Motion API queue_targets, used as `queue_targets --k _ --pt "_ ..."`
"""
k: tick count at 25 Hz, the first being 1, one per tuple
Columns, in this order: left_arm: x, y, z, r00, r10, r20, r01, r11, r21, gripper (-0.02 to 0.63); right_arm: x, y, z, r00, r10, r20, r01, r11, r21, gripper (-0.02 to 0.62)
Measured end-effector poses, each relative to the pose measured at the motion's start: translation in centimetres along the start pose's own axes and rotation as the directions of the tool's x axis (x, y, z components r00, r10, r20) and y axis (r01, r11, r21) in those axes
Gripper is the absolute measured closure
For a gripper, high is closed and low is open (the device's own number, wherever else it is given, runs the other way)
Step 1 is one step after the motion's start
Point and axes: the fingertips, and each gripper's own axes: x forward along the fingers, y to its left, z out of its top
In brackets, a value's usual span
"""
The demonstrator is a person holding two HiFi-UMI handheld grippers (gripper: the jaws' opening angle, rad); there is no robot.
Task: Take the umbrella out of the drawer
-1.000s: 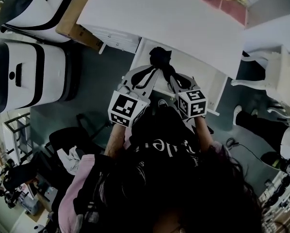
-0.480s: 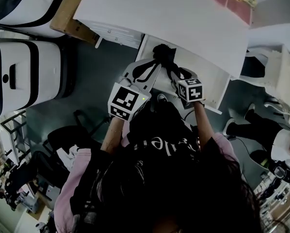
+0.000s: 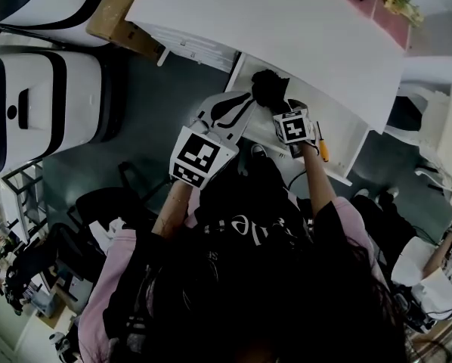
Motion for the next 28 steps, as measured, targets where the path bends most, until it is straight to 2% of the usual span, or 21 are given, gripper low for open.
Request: queue_targets --k 3,7,12,16,21,28 --pt "-0.1 0.6 -0.4 1.000 0.000 -0.016 0.000 1.000 0.000 0.561 1.8 -0.1 -0.1 0.998 -0.025 -0.055 0.022 0.998 -0.064 0.340" --pt "-0.2 1.0 -0.8 0.999 -0.002 -0.035 0.003 1.000 0.010 0.561 3.7 -0.2 -0.5 0.993 -0.044 -0.106 0.042 0.999 -0.021 0.333" --pt "-0.4 1.5 -1.2 0.999 0.000 -0.046 0.001 1.000 0.013 0.561 5.1 -0.3 -0.2 0.992 -0.044 -0.122 0.038 0.998 -0.045 0.324" --pt "-0.8 1.8 -1.9 0.998 0.010 -0.061 -0.010 1.000 0.002 0.561 5.8 0.2 -0.2 0.994 -0.039 -0.104 0.032 0.997 -0.065 0.320" --pt "-1.1 1.7 -2.1 0.998 0.015 -0.065 -0.014 1.000 0.004 0.561 6.5 -0.1 -0.9 0.994 -0.074 -0.076 0.067 0.993 -0.094 0.316" --pt "-2.3 1.9 -2.6 0.996 0.047 -0.070 -0.048 0.999 -0.004 0.561 6.7 0.1 -0.1 0.998 -0.008 -0.064 0.003 0.997 -0.083 0.314"
